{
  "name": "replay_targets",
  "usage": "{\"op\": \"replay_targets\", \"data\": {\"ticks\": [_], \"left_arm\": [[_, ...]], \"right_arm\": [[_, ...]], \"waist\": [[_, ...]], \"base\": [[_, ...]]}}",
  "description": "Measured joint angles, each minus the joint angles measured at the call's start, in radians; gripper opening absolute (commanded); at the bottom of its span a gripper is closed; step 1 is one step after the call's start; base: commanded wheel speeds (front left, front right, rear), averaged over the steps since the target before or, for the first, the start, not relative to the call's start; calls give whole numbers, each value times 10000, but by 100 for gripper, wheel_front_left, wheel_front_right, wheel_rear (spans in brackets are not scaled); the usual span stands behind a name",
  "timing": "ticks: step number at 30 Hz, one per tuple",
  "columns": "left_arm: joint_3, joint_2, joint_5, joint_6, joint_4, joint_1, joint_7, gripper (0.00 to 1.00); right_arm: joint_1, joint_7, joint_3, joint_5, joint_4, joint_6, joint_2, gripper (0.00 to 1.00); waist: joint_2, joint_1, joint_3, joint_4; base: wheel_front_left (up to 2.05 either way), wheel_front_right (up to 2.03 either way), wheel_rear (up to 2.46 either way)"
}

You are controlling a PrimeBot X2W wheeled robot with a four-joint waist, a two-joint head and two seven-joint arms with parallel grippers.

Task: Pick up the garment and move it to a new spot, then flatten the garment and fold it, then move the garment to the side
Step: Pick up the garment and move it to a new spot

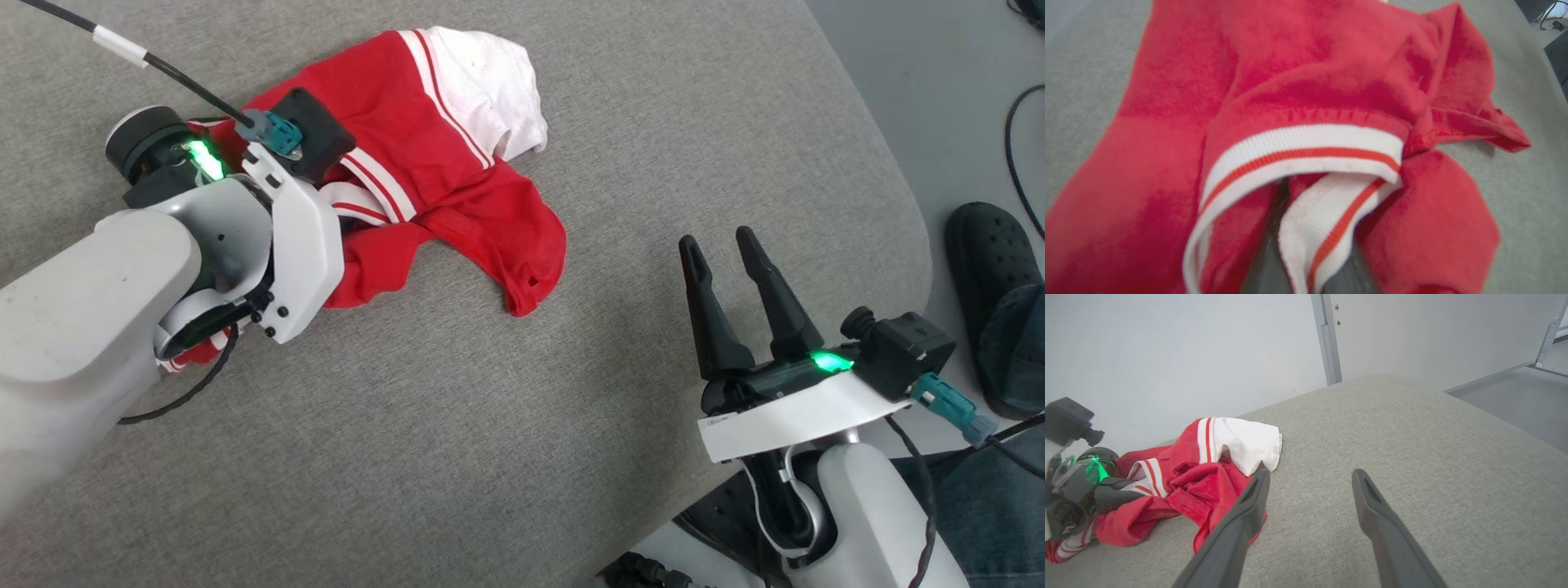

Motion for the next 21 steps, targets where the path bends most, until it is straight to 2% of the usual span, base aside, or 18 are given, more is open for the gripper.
{"op": "replay_targets", "data": {"ticks": [1,4,5,11,16,21], "left_arm": [[0,0,56,0,-42,-5,2,9],[-69,-84,-48,-2,-63,-37,-217,87],[-100,-102,-90,-2,-69,-58,-336,100],[-222,-155,-698,2,-82,-109,-1501,100],[-219,-337,-1561,2,-339,-95,-3281,100],[-198,-368,-2399,2,-140,679,-5198,100]], "right_arm": [[-11,0,-33,-8,-4,-2,0,100],[-65,0,-186,-198,8,-2,0,100],[-80,0,-230,-282,31,0,4,100],[-209,0,-614,-924,228,0,4,100],[-265,0,-953,-1707,518,-2,6,100],[-259,0,-1394,-2475,790,-2,10,100]], "waist": [[0,0,8,27],[0,0,-26,212],[0,0,-57,294],[0,0,-341,903],[0,0,-763,1770],[0,0,-1258,2756]], "base": [[0,0,0],[0,0,0],[0,0,0],[0,0,0],[0,0,0],[0,0,0]]}}
